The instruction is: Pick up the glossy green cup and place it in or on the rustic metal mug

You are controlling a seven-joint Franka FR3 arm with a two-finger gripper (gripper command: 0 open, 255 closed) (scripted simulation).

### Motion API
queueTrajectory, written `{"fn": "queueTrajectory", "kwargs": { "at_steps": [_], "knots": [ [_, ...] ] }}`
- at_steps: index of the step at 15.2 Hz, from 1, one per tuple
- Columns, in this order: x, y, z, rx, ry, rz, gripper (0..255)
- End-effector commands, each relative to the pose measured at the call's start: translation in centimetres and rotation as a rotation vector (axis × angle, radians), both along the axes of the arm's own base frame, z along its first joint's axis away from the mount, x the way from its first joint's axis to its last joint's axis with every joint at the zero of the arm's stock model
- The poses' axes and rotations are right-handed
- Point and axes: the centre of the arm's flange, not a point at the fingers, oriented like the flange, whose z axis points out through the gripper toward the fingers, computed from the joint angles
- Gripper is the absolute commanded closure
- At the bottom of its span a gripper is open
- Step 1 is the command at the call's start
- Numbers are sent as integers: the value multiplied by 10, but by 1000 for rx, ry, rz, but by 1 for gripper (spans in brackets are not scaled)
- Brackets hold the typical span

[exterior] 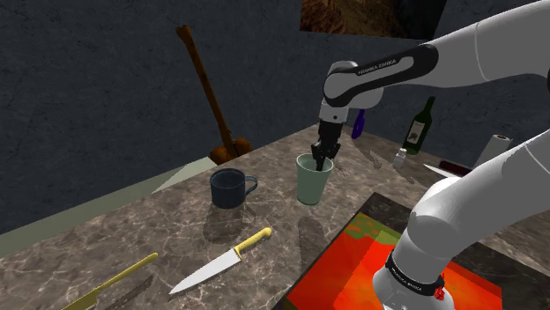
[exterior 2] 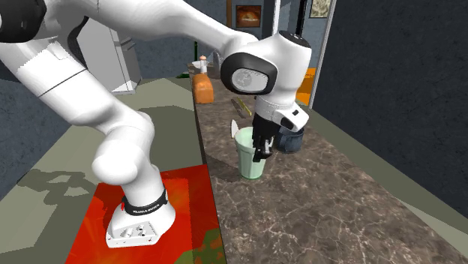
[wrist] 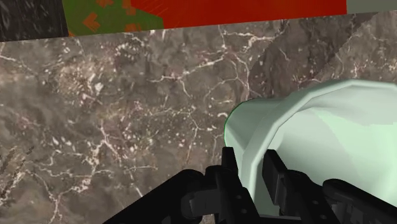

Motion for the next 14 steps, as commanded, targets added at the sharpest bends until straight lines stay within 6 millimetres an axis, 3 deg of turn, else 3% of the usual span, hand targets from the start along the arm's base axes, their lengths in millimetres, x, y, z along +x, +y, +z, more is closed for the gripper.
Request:
{"fn": "queueTrajectory", "kwargs": {
  "at_steps": [1, 14],
  "knots": [
    [1, 0, 11, 0, 0, 0, 255],
    [1, 0, 80, 0, 0, 0, 255]
  ]
}}
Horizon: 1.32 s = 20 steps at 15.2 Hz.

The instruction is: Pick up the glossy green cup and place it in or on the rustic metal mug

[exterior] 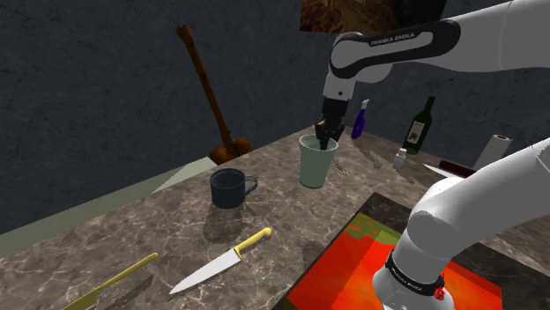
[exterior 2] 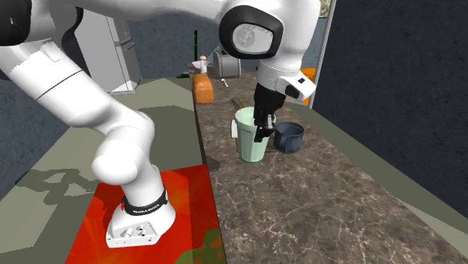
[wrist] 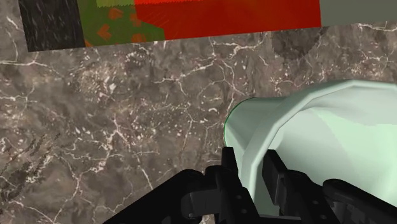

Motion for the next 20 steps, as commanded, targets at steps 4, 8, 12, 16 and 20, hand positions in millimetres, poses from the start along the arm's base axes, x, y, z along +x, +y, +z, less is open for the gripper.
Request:
{"fn": "queueTrajectory", "kwargs": {
  "at_steps": [4, 8, 12, 16, 20],
  "knots": [
    [1, 0, 27, 0, 0, 0, 255],
    [1, 0, 45, 0, 0, 0, 255],
    [44, 30, 54, 0, 0, 0, 255],
    [87, 59, 62, 0, 0, 0, 255],
    [130, 89, 71, 0, 0, 0, 255]
  ]
}}
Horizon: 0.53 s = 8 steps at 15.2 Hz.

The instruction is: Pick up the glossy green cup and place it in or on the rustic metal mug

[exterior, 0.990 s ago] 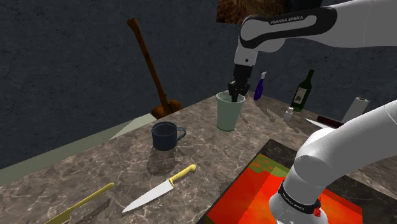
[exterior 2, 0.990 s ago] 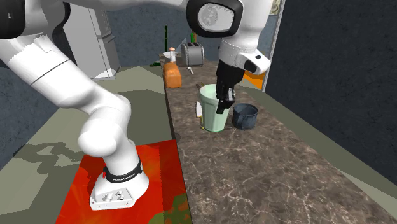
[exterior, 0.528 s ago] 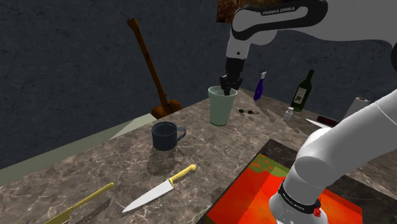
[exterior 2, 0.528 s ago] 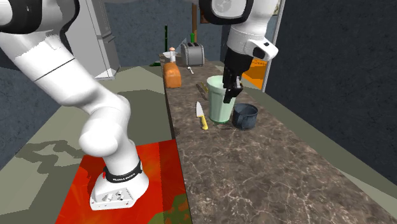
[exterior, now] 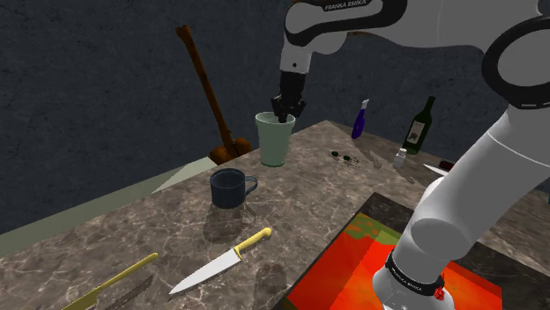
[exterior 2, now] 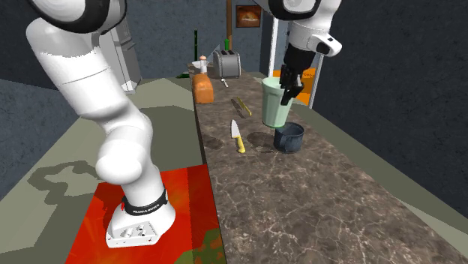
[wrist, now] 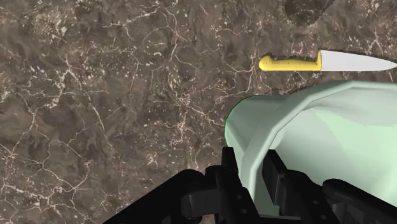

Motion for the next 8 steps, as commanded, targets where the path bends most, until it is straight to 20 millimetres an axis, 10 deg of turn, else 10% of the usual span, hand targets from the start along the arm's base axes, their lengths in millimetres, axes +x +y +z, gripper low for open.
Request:
{"fn": "queueTrajectory", "kwargs": {
  "at_steps": [1, 8],
  "knots": [
    [24, 15, 6, 1, -1, 0, 255],
    [99, 66, 21, 1, -1, 0, 255]
  ]
}}
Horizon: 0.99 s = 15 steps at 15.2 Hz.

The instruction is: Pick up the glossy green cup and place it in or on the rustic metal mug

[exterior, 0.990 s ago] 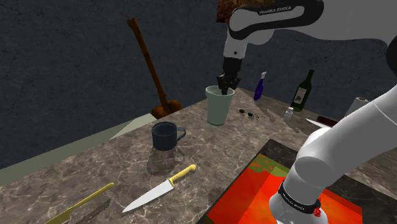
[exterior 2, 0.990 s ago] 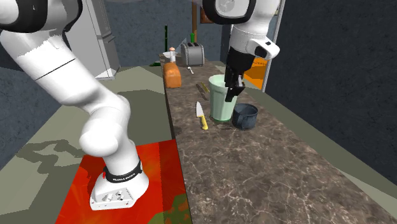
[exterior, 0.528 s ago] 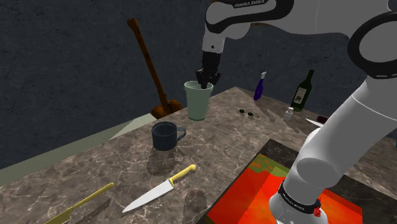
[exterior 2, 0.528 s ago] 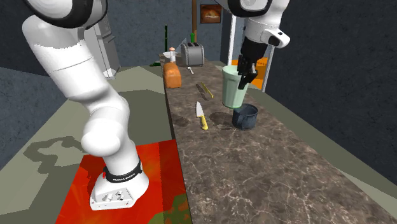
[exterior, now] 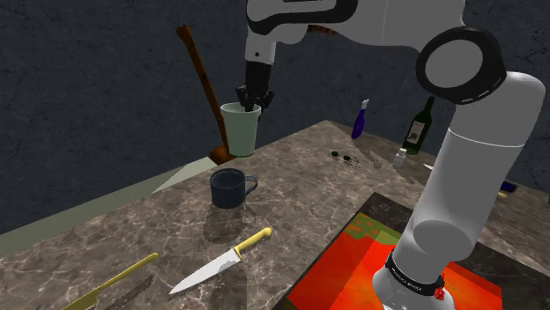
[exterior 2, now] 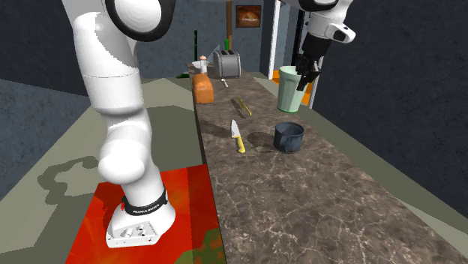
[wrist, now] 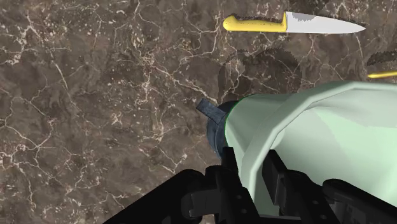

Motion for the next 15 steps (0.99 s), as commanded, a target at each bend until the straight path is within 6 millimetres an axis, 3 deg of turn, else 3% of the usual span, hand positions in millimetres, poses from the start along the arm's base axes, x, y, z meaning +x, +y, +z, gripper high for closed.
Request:
{"fn": "queueTrajectory", "kwargs": {
  "at_steps": [1, 15],
  "knots": [
    [24, 18, 5, 1, -1, -1, 255],
    [24, 18, -69, 1, -1, -1, 255]
  ]
}}
